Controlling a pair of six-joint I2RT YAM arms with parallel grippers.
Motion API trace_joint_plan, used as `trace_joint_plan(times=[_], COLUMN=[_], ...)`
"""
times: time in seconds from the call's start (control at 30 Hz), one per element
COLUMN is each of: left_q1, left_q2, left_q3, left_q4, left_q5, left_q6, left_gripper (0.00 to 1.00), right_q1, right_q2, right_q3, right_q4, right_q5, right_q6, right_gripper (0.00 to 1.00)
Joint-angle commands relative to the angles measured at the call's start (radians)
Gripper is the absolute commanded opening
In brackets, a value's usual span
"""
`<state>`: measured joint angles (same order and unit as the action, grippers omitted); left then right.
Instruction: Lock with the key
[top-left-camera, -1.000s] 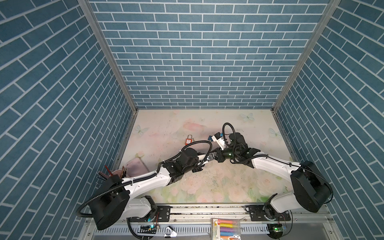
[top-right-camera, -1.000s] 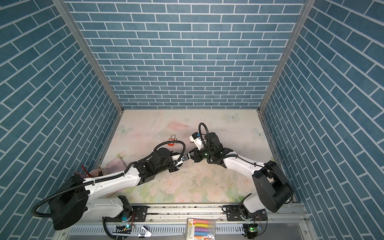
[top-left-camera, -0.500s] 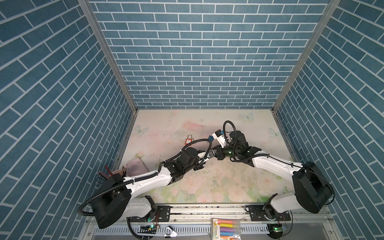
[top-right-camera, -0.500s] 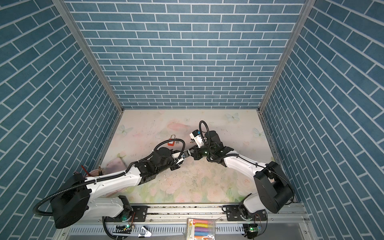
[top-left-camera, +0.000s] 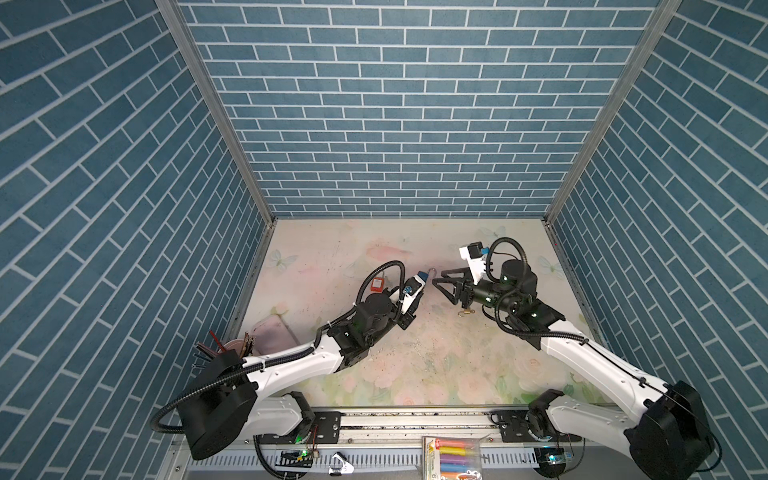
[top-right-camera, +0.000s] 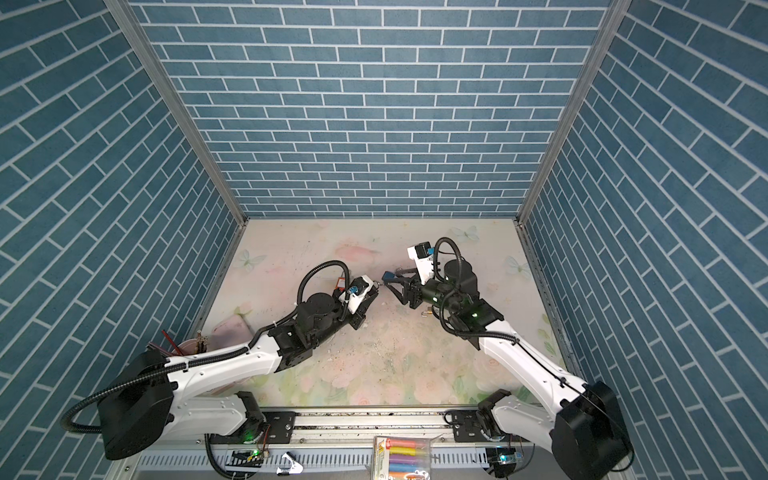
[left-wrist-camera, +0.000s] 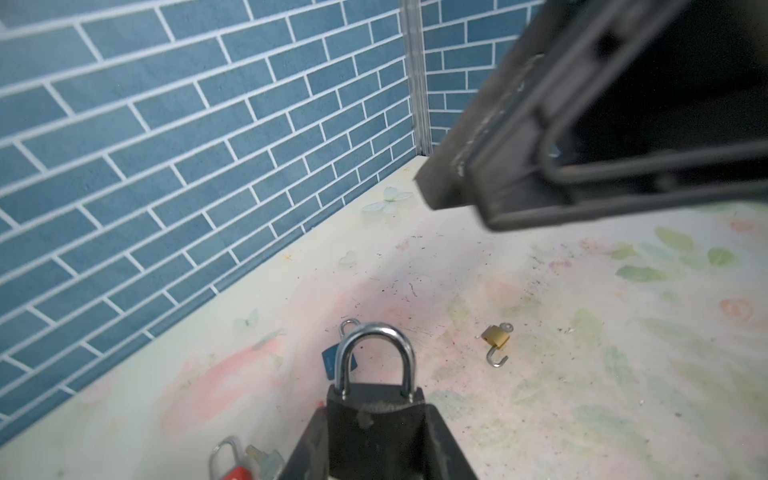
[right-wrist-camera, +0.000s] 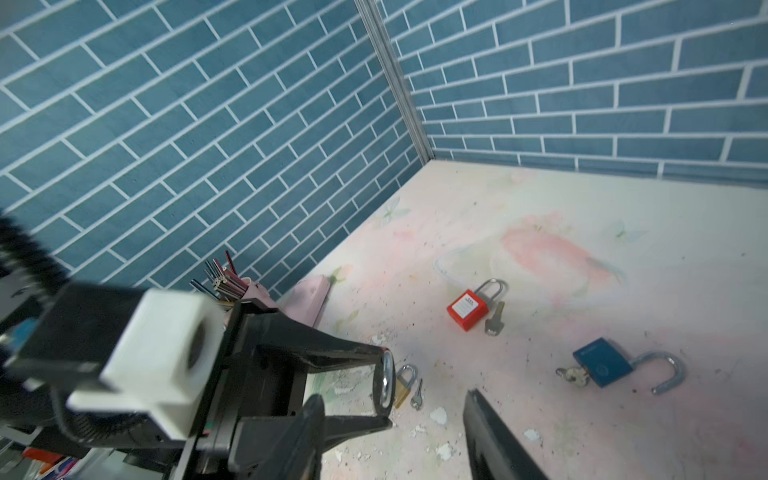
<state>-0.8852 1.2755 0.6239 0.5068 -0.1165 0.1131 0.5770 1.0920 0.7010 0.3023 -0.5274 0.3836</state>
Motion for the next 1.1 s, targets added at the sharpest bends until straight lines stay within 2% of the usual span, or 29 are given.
trace_joint_plan(times=[0.0, 0.1, 0.23, 0.33, 0.53, 0.67, 0.83, 1.07], left_q1=[0.063, 0.16, 0.27, 0.333, 0.399, 0.404, 0.404, 0.405], left_q2=[0.008, 0.018, 0.047, 0.064, 0.127, 0.152, 0.146, 0.139], left_q3=[0.037, 0.045, 0.046, -0.002, -0.056, -0.084, -0.095, -0.102], left_q4=[0.062, 0.057, 0.005, 0.086, 0.265, 0.335, 0.315, 0.299], left_q5=[0.033, 0.108, 0.178, 0.253, 0.405, 0.432, 0.423, 0.419], left_q6=[-0.264, -0.519, -0.826, -1.01, -1.282, -1.368, -1.387, -1.386], left_gripper=[0.0, 0.0, 0.0, 0.0, 0.0, 0.0, 0.0, 0.0], right_q1=[0.006, 0.028, 0.126, 0.198, 0.239, 0.244, 0.245, 0.247], right_q2=[-0.033, -0.047, -0.008, 0.066, 0.223, 0.312, 0.413, 0.511], right_q3=[-0.094, -0.179, -0.241, -0.244, -0.198, -0.148, -0.094, -0.033], right_q4=[0.177, 0.281, 0.356, 0.403, 0.505, 0.543, 0.586, 0.619], right_q5=[0.071, 0.126, 0.244, 0.295, 0.305, 0.313, 0.339, 0.273], right_q6=[-0.047, -0.069, -0.165, -0.218, -0.197, -0.183, -0.165, -0.142], right_gripper=[0.54, 0.52, 0.51, 0.5, 0.47, 0.43, 0.37, 0.29])
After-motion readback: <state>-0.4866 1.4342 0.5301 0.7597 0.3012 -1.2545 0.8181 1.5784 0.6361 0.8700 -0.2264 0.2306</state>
